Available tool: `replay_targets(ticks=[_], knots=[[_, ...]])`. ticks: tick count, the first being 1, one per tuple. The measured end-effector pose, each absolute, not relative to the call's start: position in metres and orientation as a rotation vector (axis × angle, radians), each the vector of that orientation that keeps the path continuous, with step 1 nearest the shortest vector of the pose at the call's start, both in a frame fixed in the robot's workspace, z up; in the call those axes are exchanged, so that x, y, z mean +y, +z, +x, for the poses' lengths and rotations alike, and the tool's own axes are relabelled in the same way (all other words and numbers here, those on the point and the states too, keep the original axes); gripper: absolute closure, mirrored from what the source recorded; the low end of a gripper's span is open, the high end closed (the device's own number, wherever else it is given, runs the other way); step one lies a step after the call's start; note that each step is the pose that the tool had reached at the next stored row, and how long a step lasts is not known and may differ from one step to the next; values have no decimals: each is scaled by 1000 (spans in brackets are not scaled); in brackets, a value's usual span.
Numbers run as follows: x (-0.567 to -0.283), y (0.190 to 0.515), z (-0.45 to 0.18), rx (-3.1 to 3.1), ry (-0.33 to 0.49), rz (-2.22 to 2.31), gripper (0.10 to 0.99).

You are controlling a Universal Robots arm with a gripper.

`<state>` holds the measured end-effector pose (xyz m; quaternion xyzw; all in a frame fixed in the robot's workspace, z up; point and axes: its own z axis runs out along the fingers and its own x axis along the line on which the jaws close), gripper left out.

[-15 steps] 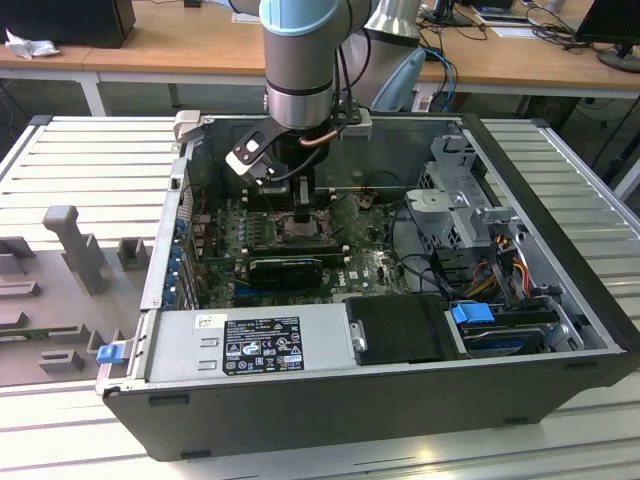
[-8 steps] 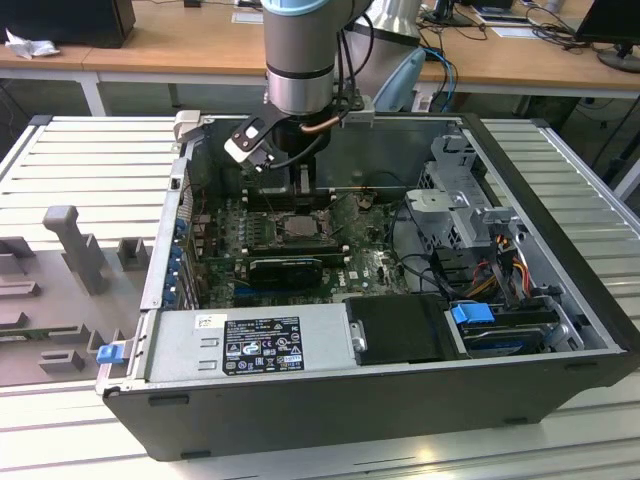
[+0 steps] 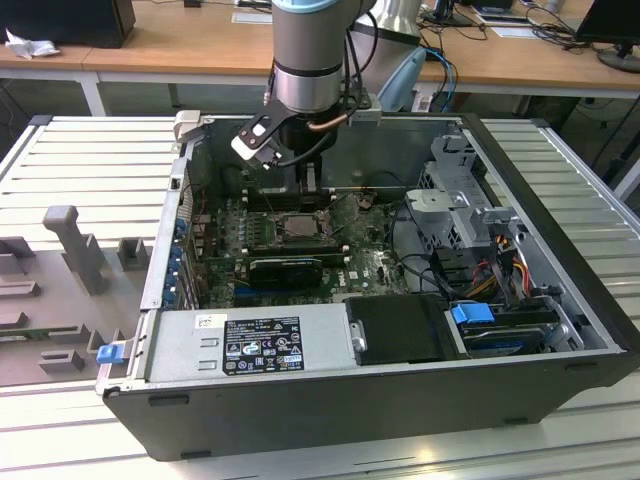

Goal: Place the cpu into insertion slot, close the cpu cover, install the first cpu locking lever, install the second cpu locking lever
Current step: 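Close the cpu cover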

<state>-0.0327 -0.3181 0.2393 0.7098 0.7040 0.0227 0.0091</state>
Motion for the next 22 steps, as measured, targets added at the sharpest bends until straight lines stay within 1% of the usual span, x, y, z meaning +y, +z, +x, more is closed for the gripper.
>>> replay_targets(ticks=[4, 8, 16, 22], knots=[[-318, 243, -30, 2199, 71, 2218, 980], [-318, 254, -30, 2199, 71, 2217, 980], [-320, 254, -23, 2200, 69, 2218, 980], [-319, 253, 0, 2200, 69, 2217, 980]])
